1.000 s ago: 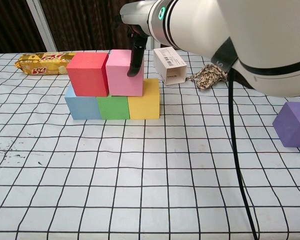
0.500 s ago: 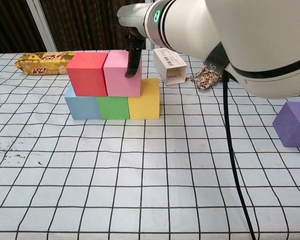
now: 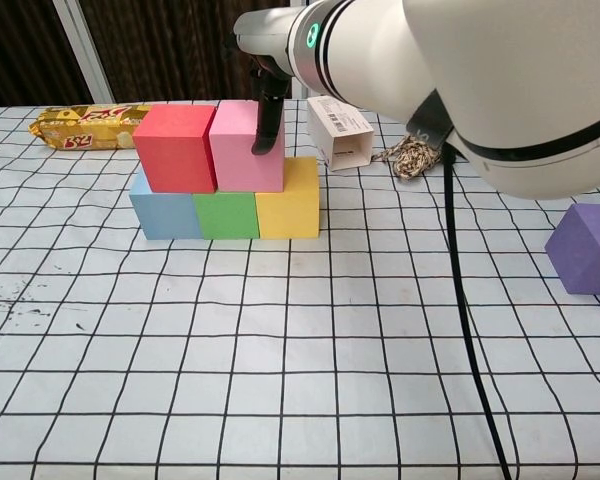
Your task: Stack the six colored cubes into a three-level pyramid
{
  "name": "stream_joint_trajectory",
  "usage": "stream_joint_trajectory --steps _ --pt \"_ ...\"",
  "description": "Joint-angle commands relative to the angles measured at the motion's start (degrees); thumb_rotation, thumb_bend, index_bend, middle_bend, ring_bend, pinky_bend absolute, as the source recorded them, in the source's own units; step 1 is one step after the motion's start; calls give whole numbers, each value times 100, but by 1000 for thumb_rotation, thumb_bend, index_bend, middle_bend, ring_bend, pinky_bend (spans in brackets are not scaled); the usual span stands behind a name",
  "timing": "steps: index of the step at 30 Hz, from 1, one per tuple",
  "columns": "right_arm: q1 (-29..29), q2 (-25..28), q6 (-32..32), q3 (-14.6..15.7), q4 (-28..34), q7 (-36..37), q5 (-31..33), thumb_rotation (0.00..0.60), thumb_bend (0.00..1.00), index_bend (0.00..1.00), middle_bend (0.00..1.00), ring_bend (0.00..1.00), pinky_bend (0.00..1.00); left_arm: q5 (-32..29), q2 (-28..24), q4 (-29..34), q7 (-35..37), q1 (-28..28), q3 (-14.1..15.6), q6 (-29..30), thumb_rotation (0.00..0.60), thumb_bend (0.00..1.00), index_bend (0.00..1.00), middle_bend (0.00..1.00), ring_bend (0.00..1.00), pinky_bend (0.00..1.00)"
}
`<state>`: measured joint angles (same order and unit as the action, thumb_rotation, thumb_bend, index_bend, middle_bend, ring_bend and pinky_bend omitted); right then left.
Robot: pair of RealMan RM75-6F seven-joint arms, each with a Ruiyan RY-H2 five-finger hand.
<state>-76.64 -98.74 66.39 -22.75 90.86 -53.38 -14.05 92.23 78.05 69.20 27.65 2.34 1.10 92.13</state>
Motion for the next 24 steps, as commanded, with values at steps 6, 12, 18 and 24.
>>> stream_joint_trajectory --steps 6,12,18,24 --pt "-2 -5 15 -22 -8 8 9 600 176 0 631 162 0 6 -5 -6 16 -1 3 4 600 0 49 149 47 16" --pt "3 2 2 -21 11 7 21 600 177 0 631 162 0 12 0 -4 3 7 6 -6 600 0 49 149 46 16" --pt "-22 -31 -23 -24 -41 -10 51 600 176 0 631 162 0 6 -2 -3 -3 14 4 -21 600 0 49 149 47 16" --pt "-34 -56 -38 -27 -73 -14 69 600 176 0 631 162 0 2 3 -16 14 13 7 -28 600 0 49 149 47 16"
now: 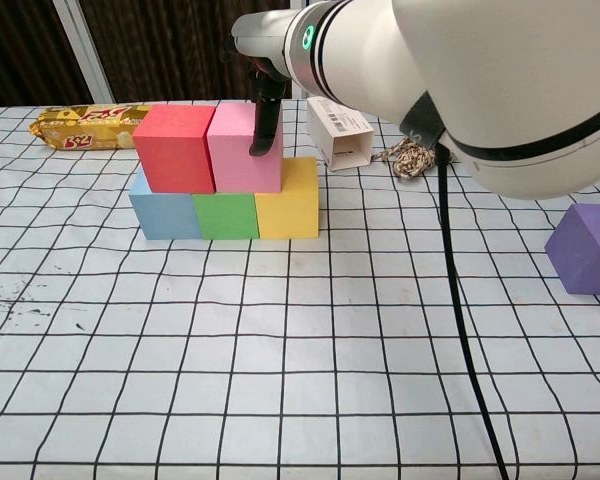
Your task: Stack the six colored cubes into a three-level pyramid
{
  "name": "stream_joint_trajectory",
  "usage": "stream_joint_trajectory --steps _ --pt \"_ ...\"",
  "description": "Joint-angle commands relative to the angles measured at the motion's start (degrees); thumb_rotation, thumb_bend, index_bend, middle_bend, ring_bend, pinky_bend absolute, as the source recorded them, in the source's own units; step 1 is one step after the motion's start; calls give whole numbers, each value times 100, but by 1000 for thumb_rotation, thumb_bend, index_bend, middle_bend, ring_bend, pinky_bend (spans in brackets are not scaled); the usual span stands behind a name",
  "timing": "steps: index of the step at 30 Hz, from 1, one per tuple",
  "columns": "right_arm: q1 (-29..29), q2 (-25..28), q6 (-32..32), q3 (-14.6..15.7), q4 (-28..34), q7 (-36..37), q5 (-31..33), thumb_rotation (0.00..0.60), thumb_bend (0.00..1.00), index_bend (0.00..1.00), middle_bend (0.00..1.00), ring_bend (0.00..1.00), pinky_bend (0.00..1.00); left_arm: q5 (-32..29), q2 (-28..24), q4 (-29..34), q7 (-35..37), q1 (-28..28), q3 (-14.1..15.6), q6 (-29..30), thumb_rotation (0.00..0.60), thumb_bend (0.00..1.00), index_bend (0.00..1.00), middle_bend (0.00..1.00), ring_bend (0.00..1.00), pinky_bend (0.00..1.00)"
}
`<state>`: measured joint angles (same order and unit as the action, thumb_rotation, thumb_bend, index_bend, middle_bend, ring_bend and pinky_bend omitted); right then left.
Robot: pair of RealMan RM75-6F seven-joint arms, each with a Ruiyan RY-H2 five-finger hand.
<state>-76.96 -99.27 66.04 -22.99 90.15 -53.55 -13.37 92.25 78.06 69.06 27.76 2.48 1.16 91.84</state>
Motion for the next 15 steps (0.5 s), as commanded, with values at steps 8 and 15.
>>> stream_joint_trajectory --steps 8,15 --pt "2 7 -31 -3 16 -6 43 600 169 0 562 158 0 -2 7 -21 24 -3 1 4 600 0 49 149 46 16" --pt "21 67 -134 0 55 31 78 600 121 0 338 106 0 -17 21 -36 36 9 -1 -32 600 0 49 149 46 16"
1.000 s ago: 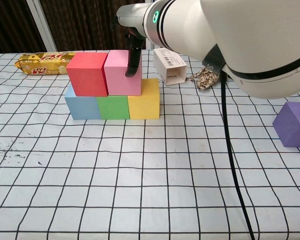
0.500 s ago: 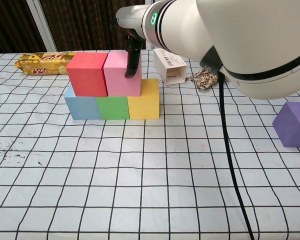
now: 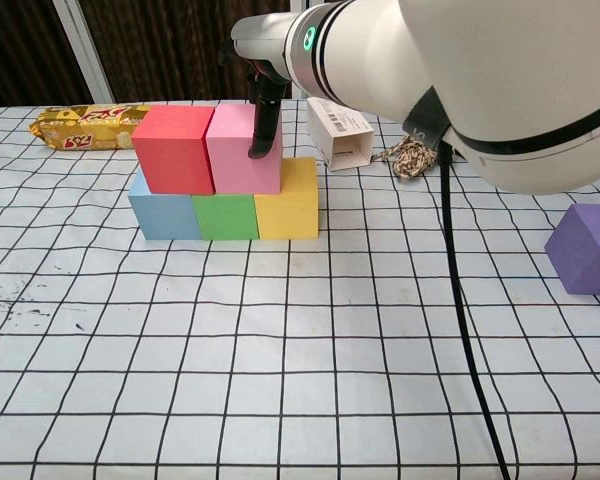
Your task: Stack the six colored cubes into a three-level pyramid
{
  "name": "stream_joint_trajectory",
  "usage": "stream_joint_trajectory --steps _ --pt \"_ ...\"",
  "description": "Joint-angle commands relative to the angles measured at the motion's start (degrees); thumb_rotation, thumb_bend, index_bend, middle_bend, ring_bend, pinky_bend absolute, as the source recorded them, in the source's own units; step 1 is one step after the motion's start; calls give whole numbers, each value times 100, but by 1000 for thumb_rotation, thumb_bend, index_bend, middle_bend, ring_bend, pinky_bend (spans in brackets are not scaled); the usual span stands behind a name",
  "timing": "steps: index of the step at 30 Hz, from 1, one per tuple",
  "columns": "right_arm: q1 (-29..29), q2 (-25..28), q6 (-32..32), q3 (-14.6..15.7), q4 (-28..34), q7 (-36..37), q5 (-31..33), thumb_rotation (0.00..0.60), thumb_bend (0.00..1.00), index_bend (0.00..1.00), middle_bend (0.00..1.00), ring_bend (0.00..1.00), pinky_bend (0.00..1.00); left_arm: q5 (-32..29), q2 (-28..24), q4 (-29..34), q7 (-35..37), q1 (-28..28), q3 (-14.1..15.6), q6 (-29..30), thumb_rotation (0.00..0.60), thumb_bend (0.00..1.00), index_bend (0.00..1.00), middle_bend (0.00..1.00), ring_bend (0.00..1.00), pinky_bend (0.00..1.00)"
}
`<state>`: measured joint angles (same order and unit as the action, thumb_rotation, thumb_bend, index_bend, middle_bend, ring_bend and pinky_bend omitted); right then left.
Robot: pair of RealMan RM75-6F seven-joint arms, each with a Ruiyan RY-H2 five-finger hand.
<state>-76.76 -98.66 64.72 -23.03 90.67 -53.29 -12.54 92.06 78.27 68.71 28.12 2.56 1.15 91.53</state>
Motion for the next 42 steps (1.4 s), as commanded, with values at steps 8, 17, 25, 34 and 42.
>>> stream_joint_trajectory --steps 8,17,25,34,42 --pt "16 70 -21 9 49 61 -37 600 104 0 237 41 0 6 3 4 4 6 0 0 600 0 49 148 47 16" --pt "-4 201 -148 -140 270 225 -76 600 53 0 136 4 0 3 -6 1 36 -14 0 35 600 0 49 148 47 16" --pt "-256 20 -109 -376 190 372 80 600 0 0 116 0 0 -10 -27 -28 150 -45 1 70 600 0 49 148 47 16" --pt "-670 -481 -36 -485 -451 212 335 600 28 0 203 0 0 -82 -10 -133 267 -66 -13 23 600 0 49 148 47 16" --pt "-873 -782 -27 -599 -927 142 388 600 64 0 233 0 0 -107 33 -231 354 -74 -24 7 600 0 49 148 47 16"
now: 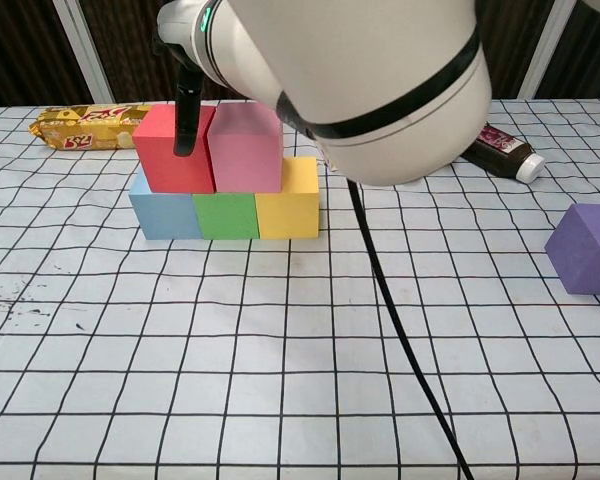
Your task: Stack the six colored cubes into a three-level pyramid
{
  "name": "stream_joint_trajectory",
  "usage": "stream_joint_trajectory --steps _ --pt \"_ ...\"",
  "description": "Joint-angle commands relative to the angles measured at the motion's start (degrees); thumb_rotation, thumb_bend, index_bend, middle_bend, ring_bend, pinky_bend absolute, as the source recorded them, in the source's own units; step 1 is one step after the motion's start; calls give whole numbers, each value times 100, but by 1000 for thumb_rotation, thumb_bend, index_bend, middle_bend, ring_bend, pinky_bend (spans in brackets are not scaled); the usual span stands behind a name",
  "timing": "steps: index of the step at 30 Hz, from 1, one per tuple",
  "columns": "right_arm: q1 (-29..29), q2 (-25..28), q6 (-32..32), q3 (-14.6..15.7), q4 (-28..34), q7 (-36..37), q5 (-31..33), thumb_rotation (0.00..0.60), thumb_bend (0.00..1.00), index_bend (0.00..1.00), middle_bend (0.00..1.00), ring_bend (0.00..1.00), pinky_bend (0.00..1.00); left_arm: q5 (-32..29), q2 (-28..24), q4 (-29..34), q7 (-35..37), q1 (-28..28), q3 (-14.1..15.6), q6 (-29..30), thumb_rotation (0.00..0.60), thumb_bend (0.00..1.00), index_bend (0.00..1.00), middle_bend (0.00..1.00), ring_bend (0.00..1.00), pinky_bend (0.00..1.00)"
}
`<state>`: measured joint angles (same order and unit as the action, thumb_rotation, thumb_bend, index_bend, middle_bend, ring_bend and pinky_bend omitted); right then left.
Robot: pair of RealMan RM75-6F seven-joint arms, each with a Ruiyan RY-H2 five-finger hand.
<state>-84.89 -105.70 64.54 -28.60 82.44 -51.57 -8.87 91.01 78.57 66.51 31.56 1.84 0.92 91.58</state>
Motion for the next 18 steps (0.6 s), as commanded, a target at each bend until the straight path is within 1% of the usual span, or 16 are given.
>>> stream_joint_trajectory --steps 1,9,12,18 --pt "-84 -115 -13 -49 -154 -48 28 600 66 0 240 0 0 -3 2 -20 18 -5 -4 5 600 0 49 148 47 16" --pt "-144 -303 55 -81 -373 -69 -80 600 84 0 335 2 0 8 27 -83 58 -18 -20 55 600 0 49 148 47 16" --pt "-139 -401 214 -77 -449 -61 -178 600 105 0 367 14 0 35 33 -86 49 -15 -11 67 600 0 49 148 47 16" --pt "-85 -482 264 -131 -500 41 -419 600 152 0 393 41 0 118 19 -59 -17 3 26 86 600 0 49 148 46 16"
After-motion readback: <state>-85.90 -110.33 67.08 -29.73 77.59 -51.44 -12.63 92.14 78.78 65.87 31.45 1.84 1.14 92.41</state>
